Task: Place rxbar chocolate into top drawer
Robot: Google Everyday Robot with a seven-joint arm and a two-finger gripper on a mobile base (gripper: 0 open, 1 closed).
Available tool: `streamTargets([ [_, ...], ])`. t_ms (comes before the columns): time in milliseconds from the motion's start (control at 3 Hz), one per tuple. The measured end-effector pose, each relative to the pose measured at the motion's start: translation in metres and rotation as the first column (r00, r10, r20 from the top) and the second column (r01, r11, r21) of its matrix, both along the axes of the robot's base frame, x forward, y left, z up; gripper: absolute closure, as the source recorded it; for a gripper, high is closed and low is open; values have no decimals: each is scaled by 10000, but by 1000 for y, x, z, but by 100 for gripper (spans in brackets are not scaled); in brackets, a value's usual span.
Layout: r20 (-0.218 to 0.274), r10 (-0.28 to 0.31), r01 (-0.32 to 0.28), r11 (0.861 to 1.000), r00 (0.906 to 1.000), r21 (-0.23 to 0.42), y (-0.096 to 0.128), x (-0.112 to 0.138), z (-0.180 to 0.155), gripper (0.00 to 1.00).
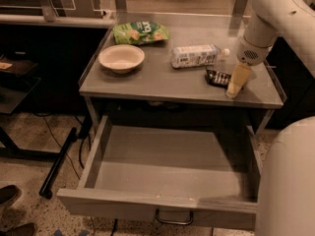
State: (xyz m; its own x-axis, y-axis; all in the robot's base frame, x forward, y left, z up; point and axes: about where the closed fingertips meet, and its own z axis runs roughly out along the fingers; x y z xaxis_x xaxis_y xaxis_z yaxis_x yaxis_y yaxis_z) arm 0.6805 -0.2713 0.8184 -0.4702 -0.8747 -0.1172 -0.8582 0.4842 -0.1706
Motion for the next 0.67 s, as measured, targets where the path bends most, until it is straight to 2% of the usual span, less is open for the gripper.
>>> streamTargets([
  [667, 0, 0, 0, 10000, 10000, 0, 0, 0, 0, 89],
])
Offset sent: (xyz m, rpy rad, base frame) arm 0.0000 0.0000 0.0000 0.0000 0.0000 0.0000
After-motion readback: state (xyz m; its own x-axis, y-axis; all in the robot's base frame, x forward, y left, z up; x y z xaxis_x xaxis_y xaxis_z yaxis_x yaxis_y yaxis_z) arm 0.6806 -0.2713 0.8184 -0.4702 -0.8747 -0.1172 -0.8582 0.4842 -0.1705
